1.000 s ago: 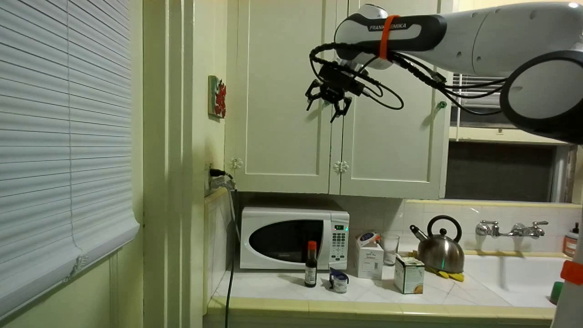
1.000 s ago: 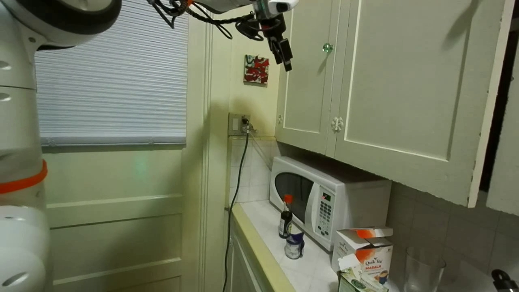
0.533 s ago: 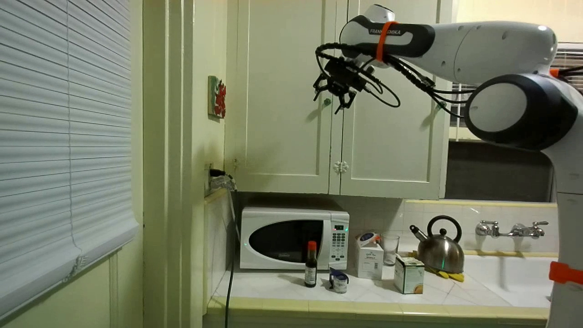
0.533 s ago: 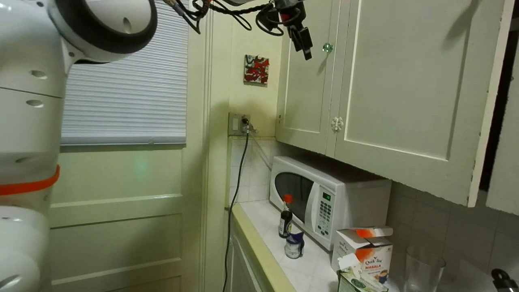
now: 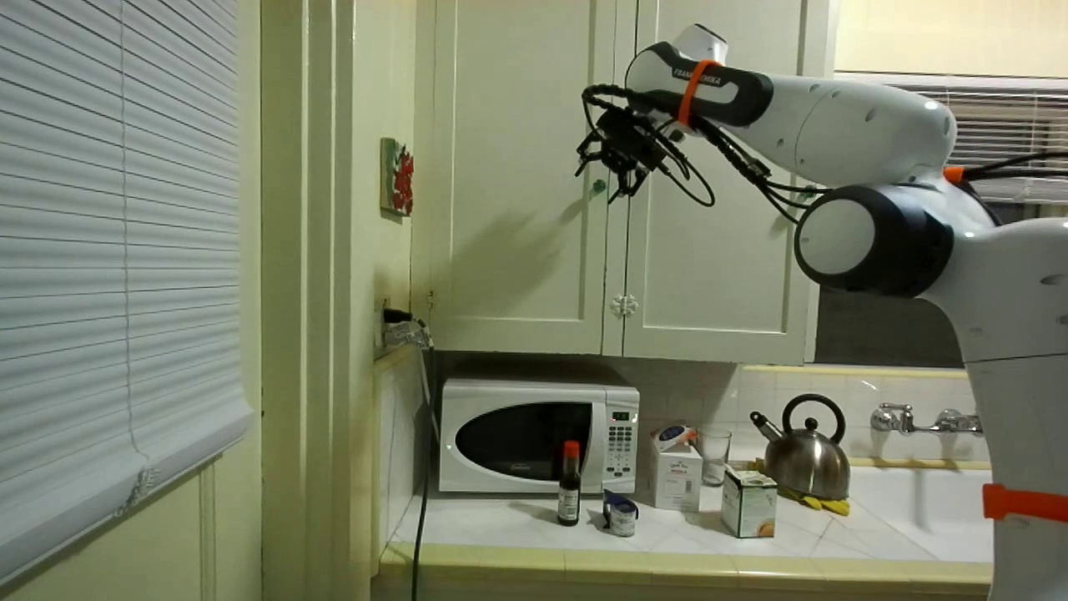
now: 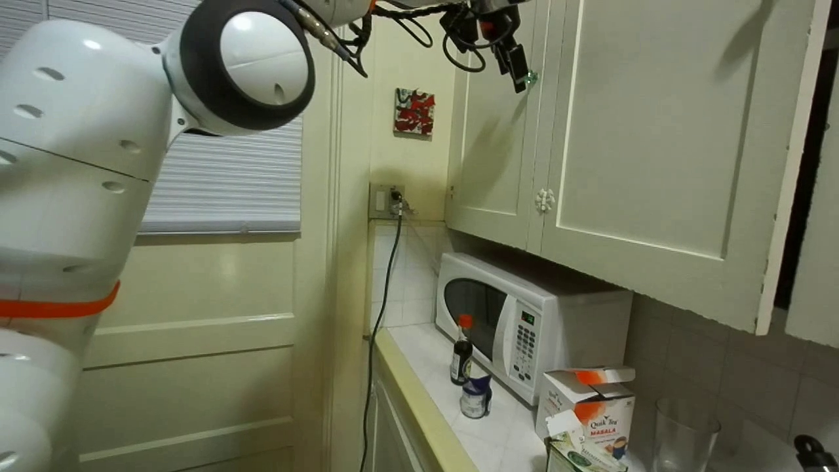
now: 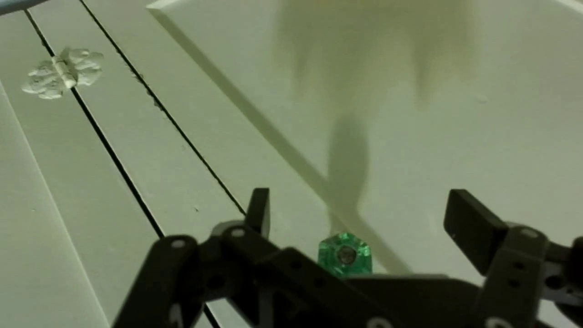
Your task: Open the top left cabinet door
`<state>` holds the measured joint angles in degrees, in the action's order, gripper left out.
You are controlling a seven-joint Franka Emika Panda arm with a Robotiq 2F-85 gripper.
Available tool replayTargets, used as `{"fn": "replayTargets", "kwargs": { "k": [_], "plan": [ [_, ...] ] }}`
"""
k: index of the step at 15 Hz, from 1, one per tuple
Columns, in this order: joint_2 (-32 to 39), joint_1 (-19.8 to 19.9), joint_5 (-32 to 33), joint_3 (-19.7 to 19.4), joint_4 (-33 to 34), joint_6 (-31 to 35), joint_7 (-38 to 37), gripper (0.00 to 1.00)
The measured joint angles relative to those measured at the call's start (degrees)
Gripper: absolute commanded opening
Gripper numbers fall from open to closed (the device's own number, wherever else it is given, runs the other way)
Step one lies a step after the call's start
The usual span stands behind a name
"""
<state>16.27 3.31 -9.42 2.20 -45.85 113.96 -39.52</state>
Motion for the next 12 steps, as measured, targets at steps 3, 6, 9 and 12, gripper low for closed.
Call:
{"fn": "replayTargets", "kwargs": {
  "k": [3, 6, 9, 12],
  "plan": [
    [2.7, 0.4, -0.1, 0.0, 3.6, 0.0, -0.6, 0.76],
    [3.8, 0.5, -0.1, 0.0, 6.0, 0.0, -1.4, 0.83],
    [3.9, 0.8, -0.1, 0.0, 7.4, 0.0, -2.0, 0.78],
    [4.0, 1.2, -0.1, 0.0, 7.9, 0.0, -2.1, 0.80]
  ]
}}
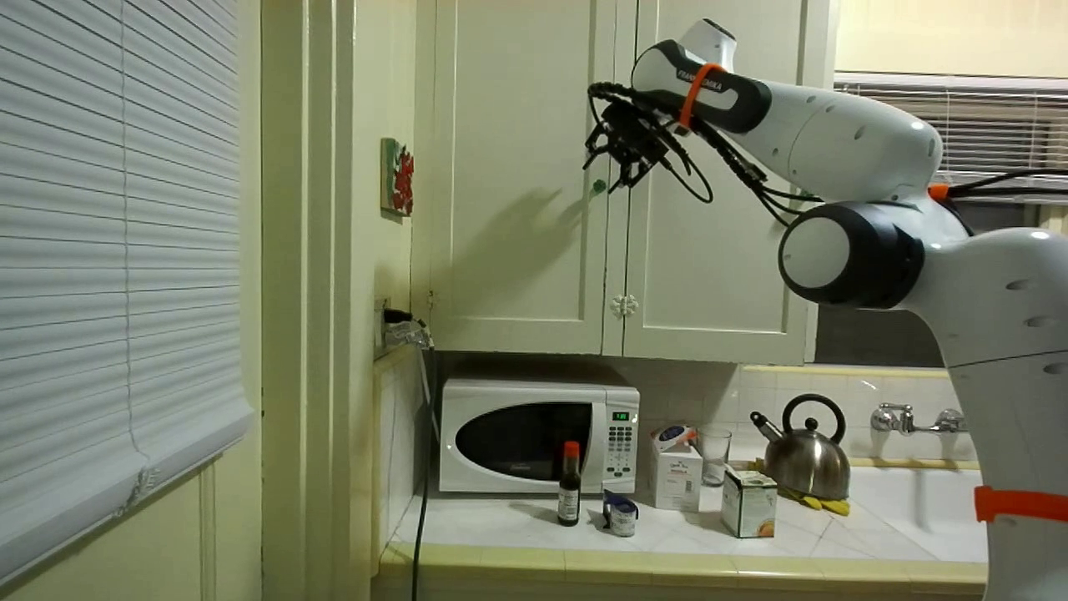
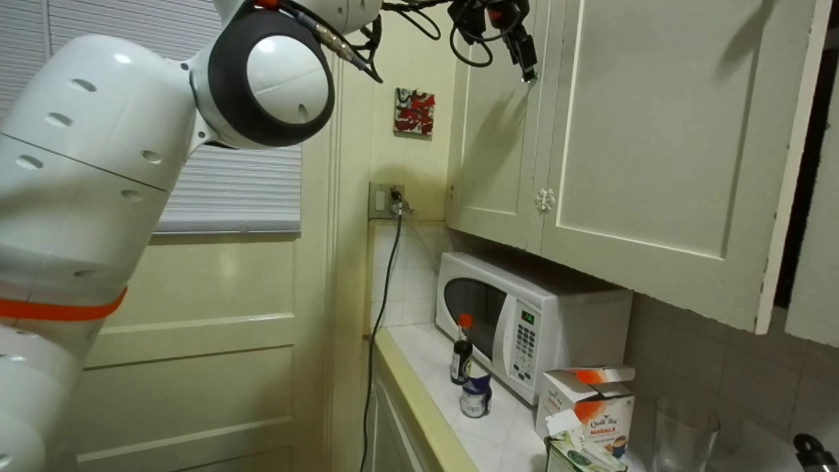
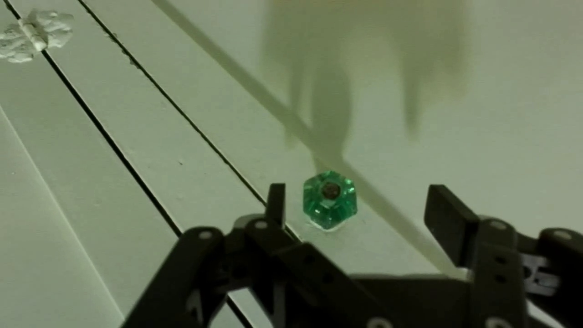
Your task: Open the top left cabinet door
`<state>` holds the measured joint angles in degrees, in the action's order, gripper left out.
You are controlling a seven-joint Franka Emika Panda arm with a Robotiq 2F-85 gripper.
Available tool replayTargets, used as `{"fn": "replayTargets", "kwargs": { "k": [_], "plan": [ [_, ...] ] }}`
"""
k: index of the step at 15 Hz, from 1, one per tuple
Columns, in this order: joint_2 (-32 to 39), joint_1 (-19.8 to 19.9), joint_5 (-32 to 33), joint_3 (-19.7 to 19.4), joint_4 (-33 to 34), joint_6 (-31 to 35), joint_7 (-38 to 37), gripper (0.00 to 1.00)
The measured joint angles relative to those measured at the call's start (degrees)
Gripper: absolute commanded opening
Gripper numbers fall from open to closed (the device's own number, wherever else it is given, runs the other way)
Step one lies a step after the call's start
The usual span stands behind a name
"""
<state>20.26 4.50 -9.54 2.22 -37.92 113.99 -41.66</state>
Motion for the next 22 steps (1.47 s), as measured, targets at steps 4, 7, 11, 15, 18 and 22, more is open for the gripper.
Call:
{"fn": "replayTargets", "kwargs": {
  "k": [4, 7, 11, 15, 18, 22],
  "plan": [
    [1.0, 0.1, 0.0, 0.1, 0.4, 0.0, 0.0, 0.73],
    [1.5, 0.1, 0.0, 0.2, 0.5, 0.0, 0.0, 0.44],
    [1.7, 0.1, 0.1, 0.0, 1.1, -0.4, -0.1, 0.14],
    [1.6, 0.2, 0.4, -0.2, 1.2, -1.2, -0.3, 0.08],
    [1.6, 0.2, 0.4, -0.2, 1.2, -1.3, -0.3, 0.08],
    [0.6, -0.3, 0.8, -0.2, 1.1, -4.0, -0.4, 0.08]
  ]
}}
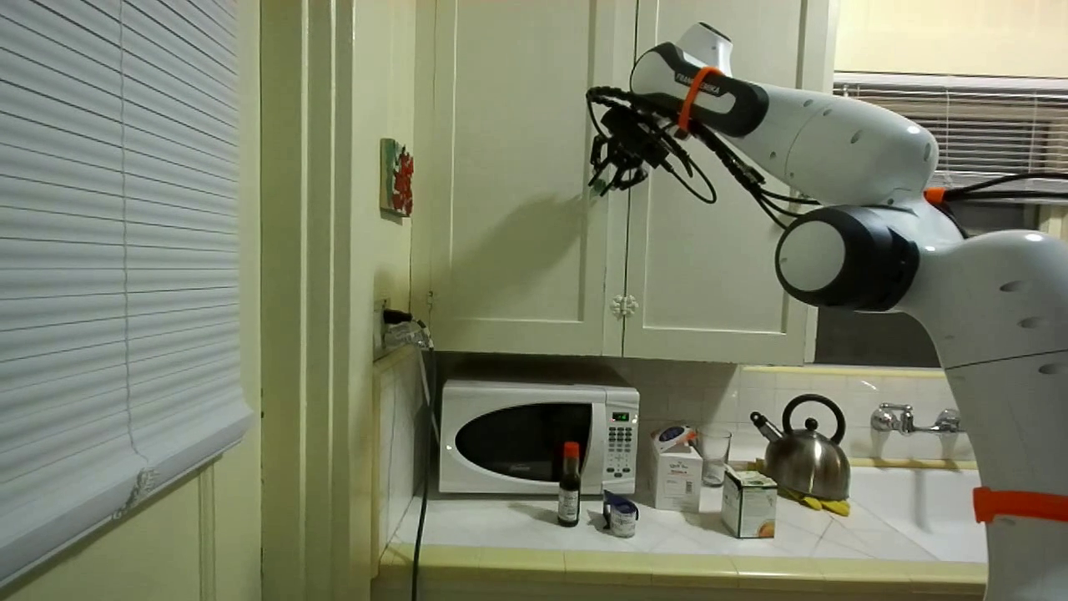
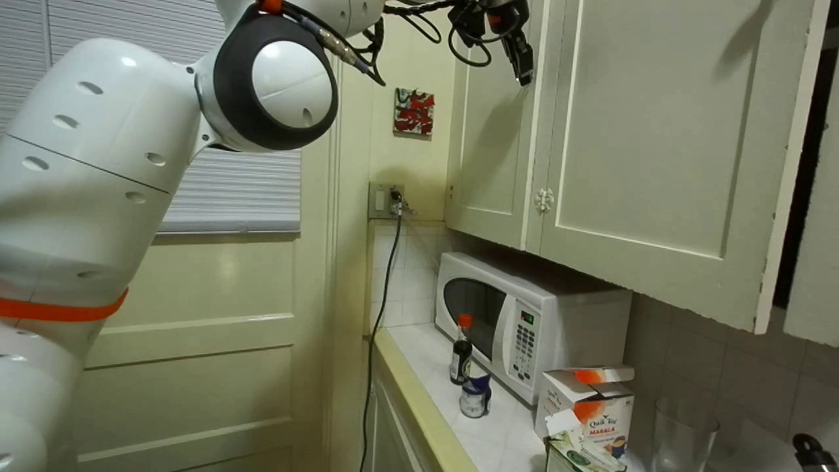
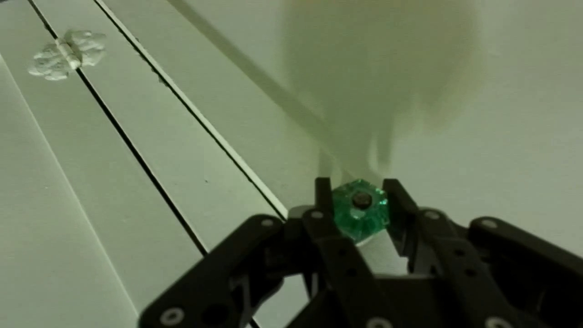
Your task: Open the top left cabinet door
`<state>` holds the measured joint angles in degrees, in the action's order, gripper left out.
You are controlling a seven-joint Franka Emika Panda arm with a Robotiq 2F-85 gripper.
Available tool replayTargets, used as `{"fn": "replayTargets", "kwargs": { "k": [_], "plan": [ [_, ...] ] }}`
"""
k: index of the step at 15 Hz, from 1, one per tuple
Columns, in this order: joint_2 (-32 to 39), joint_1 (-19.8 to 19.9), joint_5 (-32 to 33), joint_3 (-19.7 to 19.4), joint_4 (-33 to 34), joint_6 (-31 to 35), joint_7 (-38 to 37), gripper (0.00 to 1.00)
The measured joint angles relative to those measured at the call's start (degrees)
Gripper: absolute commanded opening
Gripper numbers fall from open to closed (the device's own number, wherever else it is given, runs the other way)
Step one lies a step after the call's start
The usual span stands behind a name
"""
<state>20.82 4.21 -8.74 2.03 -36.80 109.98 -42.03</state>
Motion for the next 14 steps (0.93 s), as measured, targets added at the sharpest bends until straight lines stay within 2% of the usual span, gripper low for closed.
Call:
{"fn": "replayTargets", "kwargs": {
  "k": [3, 4, 6, 10, 11, 14],
  "plan": [
    [-2.7, -0.7, 0.0, 0.3, -1.0, -5.5, -1.2, 0.08],
    [-3.6, -1.0, 0.0, 0.5, -1.5, -7.2, -1.8, 0.57],
    [-5.4, -1.7, 0.0, 0.8, -2.8, -9.4, -2.4, 0.63],
    [-8.5, -4.7, 0.5, 2.0, -6.2, -12.8, -2.8, 0.95],
    [-9.4, -5.6, 1.1, 2.3, -7.1, -14.3, -3.5, 1.00],
    [-12.6, -8.2, 5.8, 2.6, -9.8, -21.4, -6.0, 1.00]
  ]
}}
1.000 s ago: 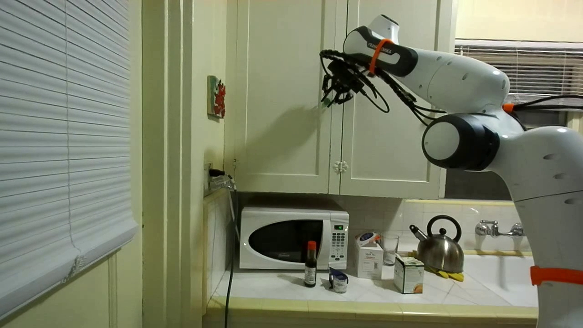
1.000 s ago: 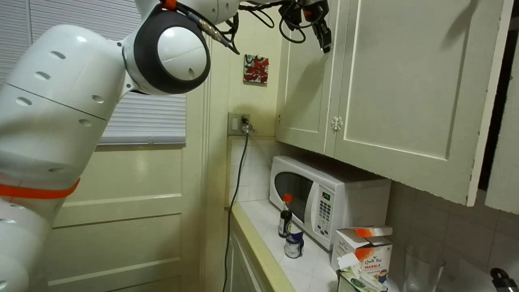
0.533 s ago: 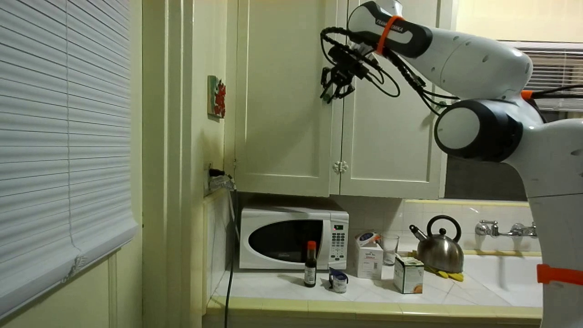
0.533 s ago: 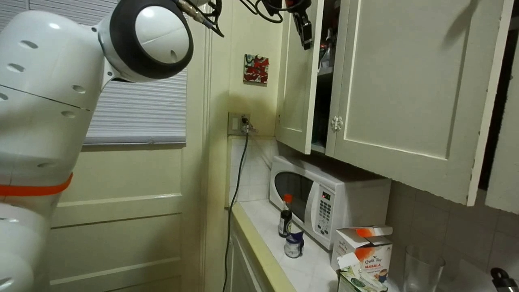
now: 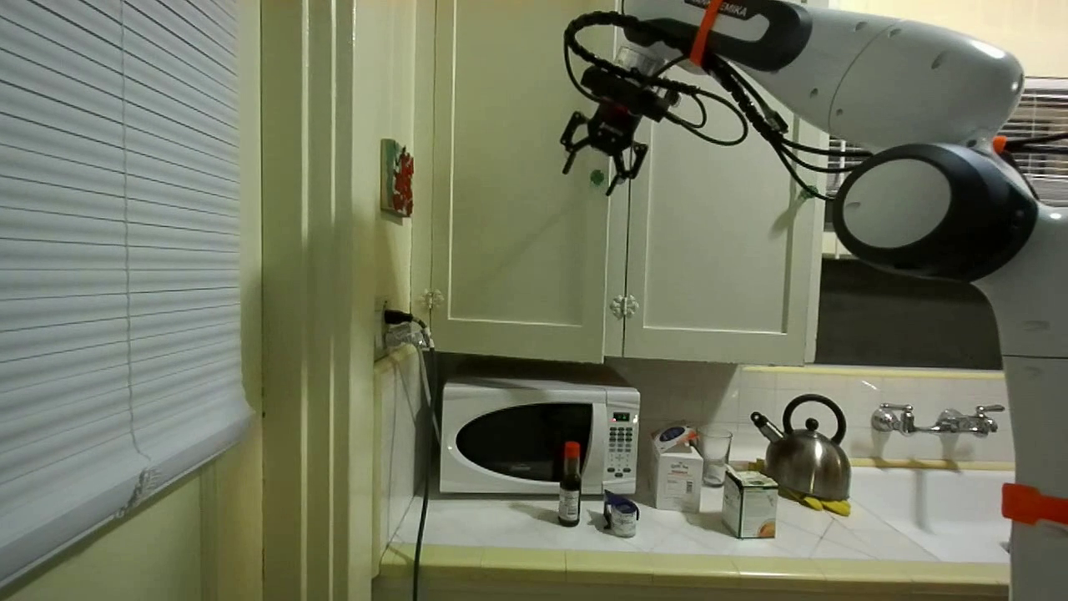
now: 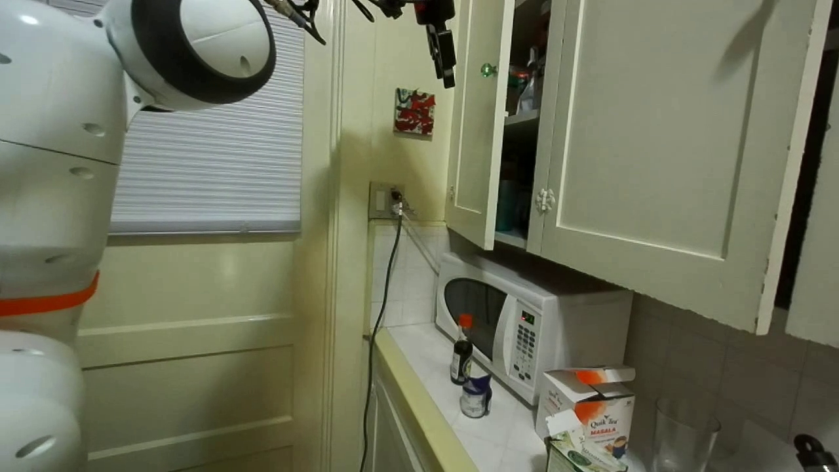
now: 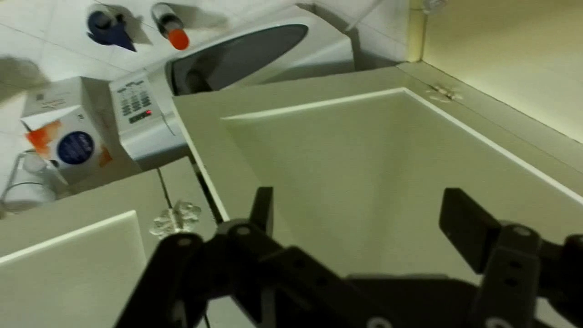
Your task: Open the top left cabinet door
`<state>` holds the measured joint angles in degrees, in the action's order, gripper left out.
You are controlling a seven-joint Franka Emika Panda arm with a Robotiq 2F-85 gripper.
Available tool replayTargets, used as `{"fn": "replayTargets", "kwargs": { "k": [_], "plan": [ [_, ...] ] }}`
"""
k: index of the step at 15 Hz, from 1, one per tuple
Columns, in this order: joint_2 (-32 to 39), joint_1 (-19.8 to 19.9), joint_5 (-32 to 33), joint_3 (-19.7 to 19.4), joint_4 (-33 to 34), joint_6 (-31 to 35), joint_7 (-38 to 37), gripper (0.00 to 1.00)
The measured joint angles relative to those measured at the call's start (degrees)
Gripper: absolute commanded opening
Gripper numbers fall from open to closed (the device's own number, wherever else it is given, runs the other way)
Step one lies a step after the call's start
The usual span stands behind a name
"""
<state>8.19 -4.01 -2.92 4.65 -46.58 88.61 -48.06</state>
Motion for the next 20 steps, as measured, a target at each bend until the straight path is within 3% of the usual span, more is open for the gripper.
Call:
{"fn": "replayTargets", "kwargs": {
  "k": [3, 6, 7, 8, 9, 11, 17, 20],
  "plan": [
    [-4.0, -1.0, 5.5, 0.0, -2.9, -6.6, 0.0, 1.00],
    [-7.5, 0.0, 8.1, -1.4, -5.4, -7.7, 0.3, 1.00],
    [-8.5, 0.8, 8.4, -2.3, -6.2, -7.8, 0.3, 0.75],
    [-9.2, 1.7, 8.5, -3.4, -6.8, -7.8, 0.3, 0.74],
    [-9.8, 2.6, 8.5, -4.5, -7.5, -6.9, 0.3, 0.65],
    [-10.2, 4.6, 8.4, -6.9, -9.0, -2.1, 0.1, 0.50],
    [-7.6, 7.8, -0.3, -11.0, -15.3, 25.2, -1.9, 0.04],
    [-5.8, 7.1, -7.7, -9.6, -17.2, 34.4, -0.8, 0.00]
  ]
}}
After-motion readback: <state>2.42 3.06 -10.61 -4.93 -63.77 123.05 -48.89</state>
